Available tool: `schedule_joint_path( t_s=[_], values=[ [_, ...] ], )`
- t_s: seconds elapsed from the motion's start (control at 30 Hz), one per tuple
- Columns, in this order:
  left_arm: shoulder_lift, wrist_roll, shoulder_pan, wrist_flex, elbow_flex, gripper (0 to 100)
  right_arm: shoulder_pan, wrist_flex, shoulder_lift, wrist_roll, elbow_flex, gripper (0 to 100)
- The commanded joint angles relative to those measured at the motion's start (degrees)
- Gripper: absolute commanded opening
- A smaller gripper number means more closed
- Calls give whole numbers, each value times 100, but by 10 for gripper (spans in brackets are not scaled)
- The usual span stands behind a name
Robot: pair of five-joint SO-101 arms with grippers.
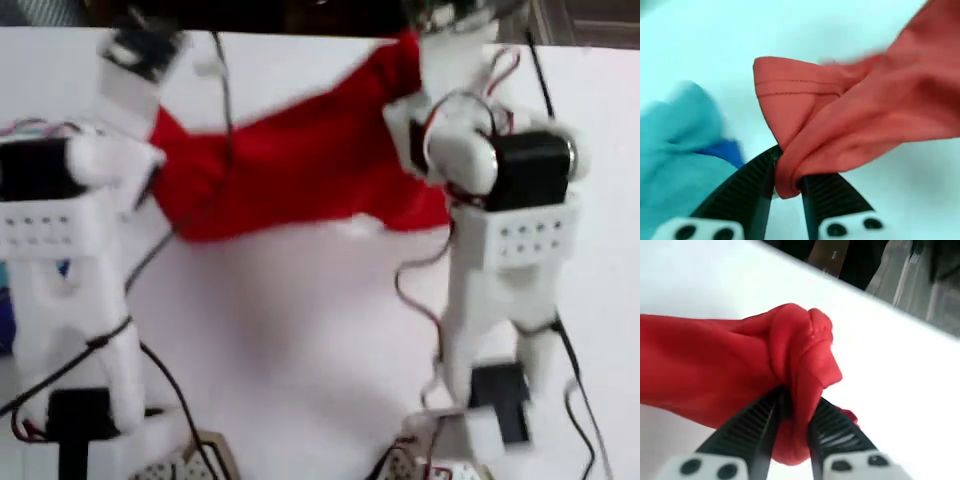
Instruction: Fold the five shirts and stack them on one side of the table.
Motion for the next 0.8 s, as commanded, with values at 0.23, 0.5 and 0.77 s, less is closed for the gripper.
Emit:
schedule_joint_path(
  t_s=[0.23, 0.5, 0.77],
  values=[
    [-501, -18, 431, -1363, 3873, 25, 699, -2695, -3978, 853, 8686, 21],
    [-501, -18, 422, -1626, 4673, 25, 1437, -1745, -5868, 2602, 9002, 258],
    [-519, -18, 413, -1609, 4681, 25, 1587, -1604, -6281, 1591, 7007, 293]
  ],
)
